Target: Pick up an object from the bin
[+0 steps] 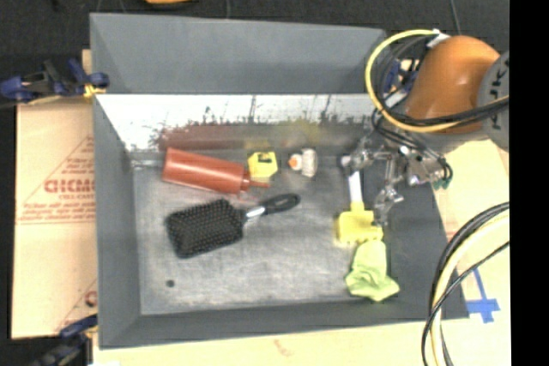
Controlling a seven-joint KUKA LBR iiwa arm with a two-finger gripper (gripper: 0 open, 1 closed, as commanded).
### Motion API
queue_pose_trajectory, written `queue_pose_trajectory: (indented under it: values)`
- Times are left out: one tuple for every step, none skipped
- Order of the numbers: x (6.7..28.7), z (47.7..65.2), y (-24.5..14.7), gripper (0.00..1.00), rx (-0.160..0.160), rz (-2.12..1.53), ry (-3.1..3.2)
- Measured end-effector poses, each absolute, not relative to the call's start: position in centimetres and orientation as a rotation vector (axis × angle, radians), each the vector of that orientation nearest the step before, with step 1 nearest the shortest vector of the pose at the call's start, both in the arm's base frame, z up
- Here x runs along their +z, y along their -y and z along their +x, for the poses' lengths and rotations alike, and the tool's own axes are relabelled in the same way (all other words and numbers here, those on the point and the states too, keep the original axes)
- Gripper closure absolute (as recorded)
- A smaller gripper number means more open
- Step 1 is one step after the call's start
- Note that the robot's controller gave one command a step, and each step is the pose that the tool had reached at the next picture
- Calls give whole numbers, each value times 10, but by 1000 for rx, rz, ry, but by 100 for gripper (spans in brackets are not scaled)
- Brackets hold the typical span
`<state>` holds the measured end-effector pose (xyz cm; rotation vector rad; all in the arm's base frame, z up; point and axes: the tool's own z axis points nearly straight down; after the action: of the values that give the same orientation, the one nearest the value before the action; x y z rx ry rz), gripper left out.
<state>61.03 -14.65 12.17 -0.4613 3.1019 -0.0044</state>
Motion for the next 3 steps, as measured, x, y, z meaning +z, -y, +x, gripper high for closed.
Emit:
queue_pose_trajectory:
  values:
    - [88,617,150,0,30,-1122,-2927]
    - [75,627,143,100,4,-1475,-2758]
    - [75,627,143,100,4,-1474,-2759]
